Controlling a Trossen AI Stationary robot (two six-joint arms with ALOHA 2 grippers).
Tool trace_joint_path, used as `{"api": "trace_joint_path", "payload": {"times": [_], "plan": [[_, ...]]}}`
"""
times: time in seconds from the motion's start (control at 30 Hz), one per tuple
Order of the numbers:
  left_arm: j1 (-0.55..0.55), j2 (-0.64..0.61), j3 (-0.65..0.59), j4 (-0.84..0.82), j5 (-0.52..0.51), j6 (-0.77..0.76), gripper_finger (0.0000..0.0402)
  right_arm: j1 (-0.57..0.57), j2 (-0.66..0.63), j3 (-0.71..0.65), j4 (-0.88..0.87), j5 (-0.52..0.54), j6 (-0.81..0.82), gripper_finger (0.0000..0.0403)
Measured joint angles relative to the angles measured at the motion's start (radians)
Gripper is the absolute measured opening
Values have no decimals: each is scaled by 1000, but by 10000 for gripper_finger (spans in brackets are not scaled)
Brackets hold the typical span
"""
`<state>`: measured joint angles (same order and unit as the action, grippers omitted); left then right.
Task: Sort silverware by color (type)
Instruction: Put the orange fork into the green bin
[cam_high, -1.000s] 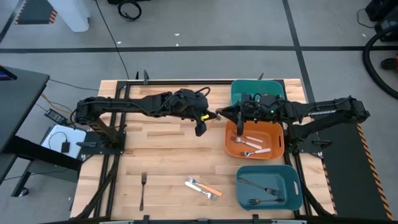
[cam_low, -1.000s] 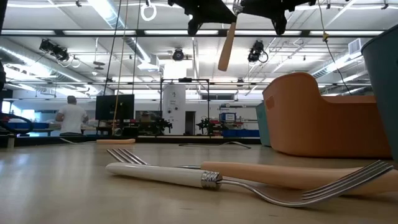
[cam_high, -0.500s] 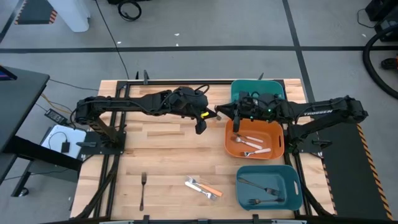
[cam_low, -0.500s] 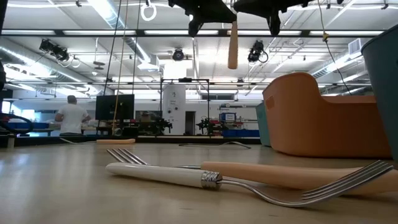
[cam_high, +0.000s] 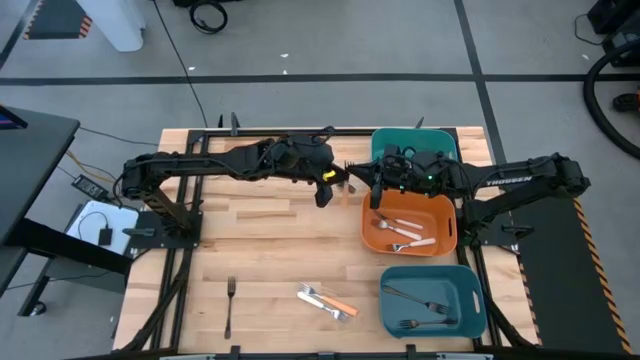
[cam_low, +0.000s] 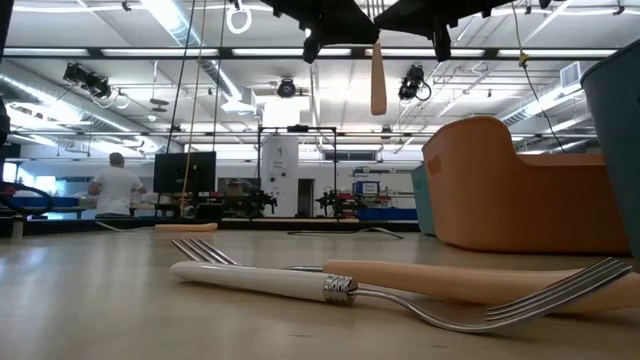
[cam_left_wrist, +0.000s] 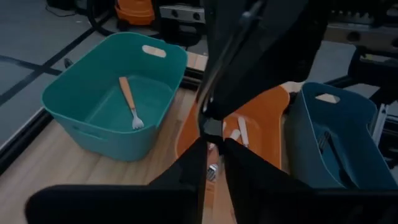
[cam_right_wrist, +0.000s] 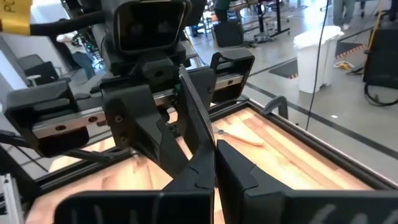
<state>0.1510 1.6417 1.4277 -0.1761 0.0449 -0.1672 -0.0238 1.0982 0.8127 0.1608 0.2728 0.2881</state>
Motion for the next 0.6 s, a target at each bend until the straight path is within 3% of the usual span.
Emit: {"api": "trace_joint_path", "payload": {"times": [0.27,0.47,0.6], "plan": [[53,0,0,40,0,-2,109,-14,-6,0,-11,55,-65,6],[82,-2,1,65,-4,-16,123,-82,-65,0,-58,77,-145,5],[102,-2,1,57,-4,-30,123,-140,-150,0,-182,183,-225,6]]}}
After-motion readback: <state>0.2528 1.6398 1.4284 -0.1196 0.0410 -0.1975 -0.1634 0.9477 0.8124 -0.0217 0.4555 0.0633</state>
